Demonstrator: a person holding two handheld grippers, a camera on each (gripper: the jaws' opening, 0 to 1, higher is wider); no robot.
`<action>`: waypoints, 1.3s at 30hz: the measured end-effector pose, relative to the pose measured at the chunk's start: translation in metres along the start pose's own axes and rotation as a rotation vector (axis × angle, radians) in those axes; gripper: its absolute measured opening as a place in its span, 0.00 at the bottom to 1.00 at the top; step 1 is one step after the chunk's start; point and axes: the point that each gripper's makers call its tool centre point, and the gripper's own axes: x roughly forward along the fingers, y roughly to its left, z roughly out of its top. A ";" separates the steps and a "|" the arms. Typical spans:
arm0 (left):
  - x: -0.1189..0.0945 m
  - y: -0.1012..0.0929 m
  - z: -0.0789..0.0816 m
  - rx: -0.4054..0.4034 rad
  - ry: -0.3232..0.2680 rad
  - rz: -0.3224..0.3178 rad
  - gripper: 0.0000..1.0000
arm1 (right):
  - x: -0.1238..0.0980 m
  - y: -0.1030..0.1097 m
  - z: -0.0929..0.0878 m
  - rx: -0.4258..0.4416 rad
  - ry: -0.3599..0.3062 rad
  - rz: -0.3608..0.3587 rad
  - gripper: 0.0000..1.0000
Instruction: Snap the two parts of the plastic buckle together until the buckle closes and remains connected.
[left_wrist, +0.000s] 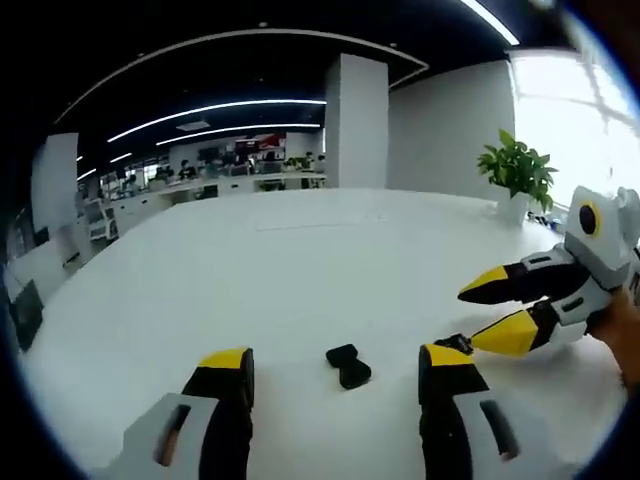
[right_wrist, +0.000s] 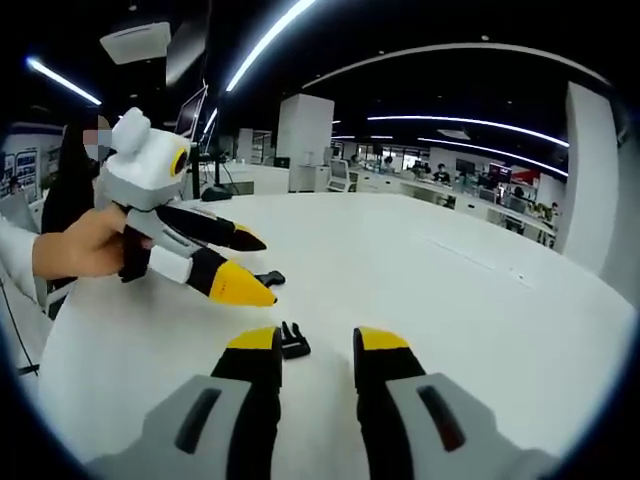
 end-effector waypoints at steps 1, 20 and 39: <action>0.000 0.000 0.000 -0.001 0.000 0.003 0.66 | 0.000 -0.001 0.001 0.004 -0.003 -0.001 0.27; 0.000 0.005 -0.007 0.012 -0.010 0.099 0.18 | -0.009 0.003 0.005 0.018 -0.032 -0.005 0.27; 0.007 0.023 0.009 -0.051 -0.035 -0.029 0.12 | -0.011 0.007 0.001 0.022 -0.022 -0.003 0.27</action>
